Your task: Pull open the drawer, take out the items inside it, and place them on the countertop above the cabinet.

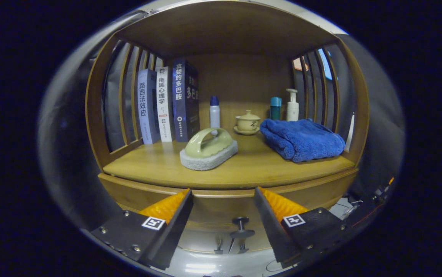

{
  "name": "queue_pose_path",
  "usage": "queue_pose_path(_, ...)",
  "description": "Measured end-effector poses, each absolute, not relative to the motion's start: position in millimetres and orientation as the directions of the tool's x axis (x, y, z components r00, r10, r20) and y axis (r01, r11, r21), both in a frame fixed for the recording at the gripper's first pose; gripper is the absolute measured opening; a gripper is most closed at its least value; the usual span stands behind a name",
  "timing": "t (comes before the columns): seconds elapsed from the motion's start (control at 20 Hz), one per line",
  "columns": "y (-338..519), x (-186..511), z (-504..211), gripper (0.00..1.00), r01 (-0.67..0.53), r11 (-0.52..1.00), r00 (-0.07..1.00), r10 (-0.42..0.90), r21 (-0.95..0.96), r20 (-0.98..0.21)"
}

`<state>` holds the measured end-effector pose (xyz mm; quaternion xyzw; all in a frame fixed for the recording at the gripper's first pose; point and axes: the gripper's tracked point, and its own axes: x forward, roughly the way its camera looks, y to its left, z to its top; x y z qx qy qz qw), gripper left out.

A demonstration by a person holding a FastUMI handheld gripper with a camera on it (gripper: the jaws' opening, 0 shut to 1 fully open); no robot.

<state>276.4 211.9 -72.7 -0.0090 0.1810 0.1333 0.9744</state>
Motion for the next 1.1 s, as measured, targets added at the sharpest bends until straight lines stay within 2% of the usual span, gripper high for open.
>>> queue_pose_path(0.15, 208, 263, -73, 0.97, -0.34, 0.94, 0.863, 0.293, -0.042, -0.412)
queue_pose_path(0.3, 194, 244, -67, 0.9, -0.392, 0.917, 0.836, 0.32, -0.076, -0.446)
queue_pose_path(0.7, 87, 202, -84, 0.9, -0.507, 0.831, 0.794, 0.347, -0.23, -0.499)
queue_pose_path(0.9, 13, 198, -97, 0.89, -0.468, 0.858, 0.812, 0.323, -0.211, -0.486)
queue_pose_path(1.1, -40, 209, -106, 0.89, -0.44, 0.883, 0.841, 0.341, -0.165, -0.421)
